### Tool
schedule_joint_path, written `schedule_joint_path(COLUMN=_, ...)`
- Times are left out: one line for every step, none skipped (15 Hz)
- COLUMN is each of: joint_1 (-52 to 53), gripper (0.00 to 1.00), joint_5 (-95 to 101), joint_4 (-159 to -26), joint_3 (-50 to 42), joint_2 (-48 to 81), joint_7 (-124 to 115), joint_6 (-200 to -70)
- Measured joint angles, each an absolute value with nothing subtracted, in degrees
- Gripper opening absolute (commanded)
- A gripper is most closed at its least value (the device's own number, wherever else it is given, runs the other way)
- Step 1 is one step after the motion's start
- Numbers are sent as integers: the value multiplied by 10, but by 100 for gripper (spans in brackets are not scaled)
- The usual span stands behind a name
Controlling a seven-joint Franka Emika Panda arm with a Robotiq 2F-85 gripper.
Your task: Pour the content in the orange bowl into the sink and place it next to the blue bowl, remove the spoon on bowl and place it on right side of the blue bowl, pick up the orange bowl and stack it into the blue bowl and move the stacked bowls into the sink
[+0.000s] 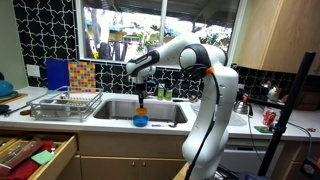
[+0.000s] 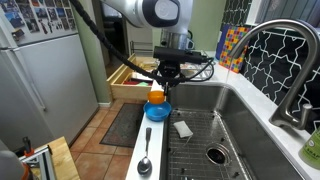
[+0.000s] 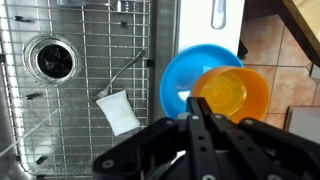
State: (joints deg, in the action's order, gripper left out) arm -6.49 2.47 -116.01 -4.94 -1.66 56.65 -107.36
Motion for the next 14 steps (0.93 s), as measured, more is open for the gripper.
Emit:
schedule_joint_path(joint_1=-65, gripper=1, joint_5=25, joint_4=-1171, joint_3=-53, joint_2=-18, joint_7=566, joint_6=-1083)
schedule_joint_path(joint_1=-65, gripper=1, joint_5=25, joint_4=-1182, joint_3=-56, joint_2=-19, joint_7=566, joint_6=-1094)
schedule_joint_path(joint_1=-65, gripper=1, joint_5=25, joint_4=-1191, joint_3=-57, joint_2=-19, joint_7=566, joint_6=-1109)
schedule_joint_path(joint_1=-65, gripper=1, joint_5=24, joint_4=-1201, joint_3=-57, joint_2=-18, joint_7=566, joint_6=-1124)
schedule_joint_path(joint_1=-65, gripper=1, joint_5=23, joint_4=-1209, joint_3=-57, joint_2=-18, joint_7=565, joint_6=-1138)
schedule_joint_path(joint_1=-65, gripper=2, joint_5=23, joint_4=-1216, joint_3=-57, joint_2=-18, joint_7=565, joint_6=-1152)
schedule_joint_path(joint_1=-65, gripper=2, joint_5=23, joint_4=-1223, joint_3=-57, joint_2=-18, joint_7=565, joint_6=-1163)
schedule_joint_path(joint_1=-65, gripper=25, joint_5=23, joint_4=-1229, joint_3=-57, joint_2=-18, joint_7=564, joint_6=-1174)
schedule_joint_path(joint_1=-64, gripper=29, joint_5=22, joint_4=-1235, joint_3=-57, joint_2=-18, joint_7=563, joint_6=-1183)
schedule_joint_path(joint_1=-64, gripper=35, joint_5=22, joint_4=-1240, joint_3=-56, joint_2=-18, joint_7=563, joint_6=-1192)
schedule_joint_path(joint_1=-64, gripper=42, joint_5=20, joint_4=-1244, joint_3=-56, joint_2=-19, joint_7=563, joint_6=-1199)
schedule_joint_path(joint_1=-64, gripper=51, joint_5=15, joint_4=-1246, joint_3=-56, joint_2=-19, joint_7=562, joint_6=-1203)
schedule_joint_path(joint_1=-64, gripper=58, joint_5=7, joint_4=-1246, joint_3=-57, joint_2=-21, joint_7=562, joint_6=-1203)
schedule_joint_path(joint_1=-64, gripper=66, joint_5=1, joint_4=-1246, joint_3=-57, joint_2=-24, joint_7=562, joint_6=-1204)
